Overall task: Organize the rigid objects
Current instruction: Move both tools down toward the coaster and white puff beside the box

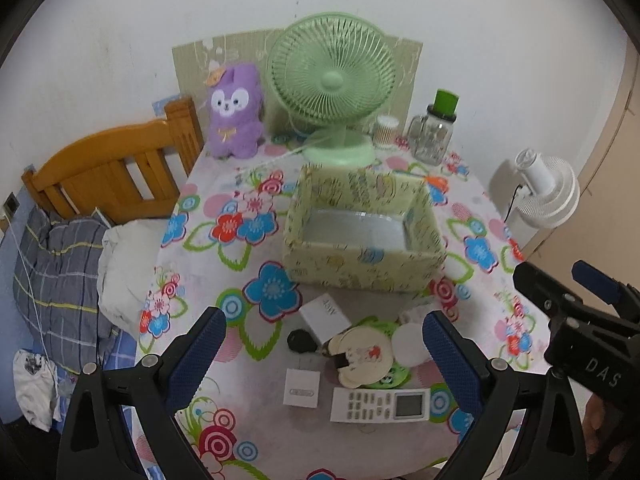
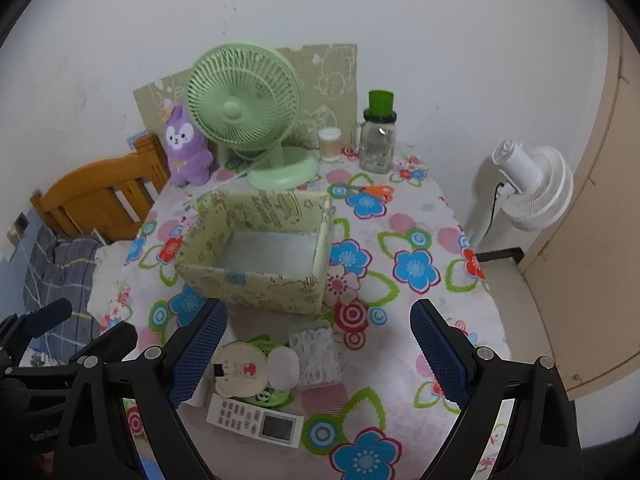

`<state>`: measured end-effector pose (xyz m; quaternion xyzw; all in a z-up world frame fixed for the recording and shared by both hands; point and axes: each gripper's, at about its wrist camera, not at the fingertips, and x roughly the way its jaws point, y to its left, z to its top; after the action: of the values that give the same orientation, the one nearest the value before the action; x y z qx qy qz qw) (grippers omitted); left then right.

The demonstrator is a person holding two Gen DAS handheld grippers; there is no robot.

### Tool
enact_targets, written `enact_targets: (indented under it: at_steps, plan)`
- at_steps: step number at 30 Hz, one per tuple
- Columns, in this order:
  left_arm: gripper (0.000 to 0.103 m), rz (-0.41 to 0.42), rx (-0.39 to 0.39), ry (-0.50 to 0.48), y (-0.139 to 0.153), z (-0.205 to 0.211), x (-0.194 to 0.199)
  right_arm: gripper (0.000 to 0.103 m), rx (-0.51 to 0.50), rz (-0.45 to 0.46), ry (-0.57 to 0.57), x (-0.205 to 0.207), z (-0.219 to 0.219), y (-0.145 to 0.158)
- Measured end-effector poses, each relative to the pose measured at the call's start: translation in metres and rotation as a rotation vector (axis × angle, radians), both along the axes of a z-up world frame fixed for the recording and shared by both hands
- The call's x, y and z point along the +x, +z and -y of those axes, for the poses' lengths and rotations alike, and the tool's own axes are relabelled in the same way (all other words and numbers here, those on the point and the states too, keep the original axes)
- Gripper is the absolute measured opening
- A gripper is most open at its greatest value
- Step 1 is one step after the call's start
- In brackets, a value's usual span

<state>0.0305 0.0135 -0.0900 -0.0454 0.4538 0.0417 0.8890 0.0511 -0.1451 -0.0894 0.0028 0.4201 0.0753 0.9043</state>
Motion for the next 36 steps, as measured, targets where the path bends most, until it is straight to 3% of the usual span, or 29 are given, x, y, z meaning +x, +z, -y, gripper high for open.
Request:
enact_targets:
  at_steps: [13,36]
  plan:
    - [0.100,-0.050,-0.006,0.019,-0.051,-0.008,0.012,0.094,-0.007,-0.061,0.027,0.011,-0.009,-0.055]
    - [0.100,-0.160,-0.001,-0.105,-0.132,0.023,0.034,0.094,-0.067,-0.173,0.036,0.034,-0.004,-0.126]
